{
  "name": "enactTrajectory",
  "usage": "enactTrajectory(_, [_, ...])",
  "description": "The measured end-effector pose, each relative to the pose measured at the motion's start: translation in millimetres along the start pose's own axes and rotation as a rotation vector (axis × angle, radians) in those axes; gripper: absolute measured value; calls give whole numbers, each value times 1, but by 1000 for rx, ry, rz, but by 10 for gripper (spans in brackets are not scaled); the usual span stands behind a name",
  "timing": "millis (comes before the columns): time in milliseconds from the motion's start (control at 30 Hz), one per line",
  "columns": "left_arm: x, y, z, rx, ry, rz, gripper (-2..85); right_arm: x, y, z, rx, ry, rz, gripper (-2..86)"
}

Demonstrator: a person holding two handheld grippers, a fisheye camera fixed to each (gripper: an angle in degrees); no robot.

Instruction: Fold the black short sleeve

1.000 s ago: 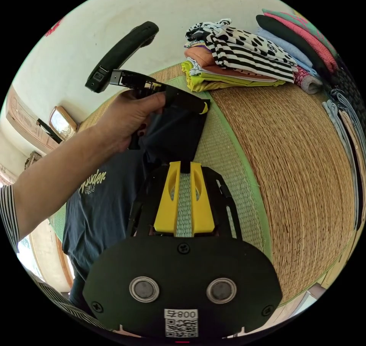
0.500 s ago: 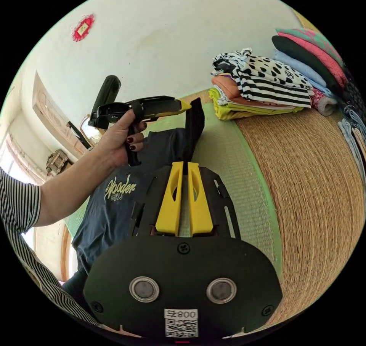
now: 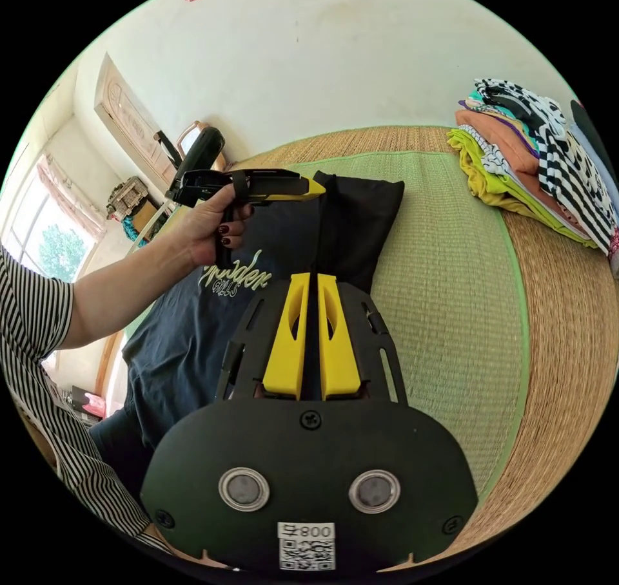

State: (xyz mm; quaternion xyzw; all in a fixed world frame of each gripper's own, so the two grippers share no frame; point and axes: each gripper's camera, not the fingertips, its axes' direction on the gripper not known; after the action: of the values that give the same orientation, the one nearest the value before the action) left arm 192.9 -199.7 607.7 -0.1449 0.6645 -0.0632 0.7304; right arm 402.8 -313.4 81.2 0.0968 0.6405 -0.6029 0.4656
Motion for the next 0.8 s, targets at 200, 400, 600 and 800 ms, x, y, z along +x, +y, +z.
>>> enactTrajectory(200, [-9,7,-18,35,-60,-29,49,4,-12,13,-85,-64,-12,21])
enactTrajectory(400, [21,7,-40,145,-187,78,45,6,-22,20,-140,-159,-33,8])
enactTrajectory(600, [61,-15,4,-65,-204,282,26,6,-30,1,-29,-217,-27,2])
enactTrajectory(800, [73,-28,32,-177,-273,354,11,-1,-39,6,-31,-227,-33,1])
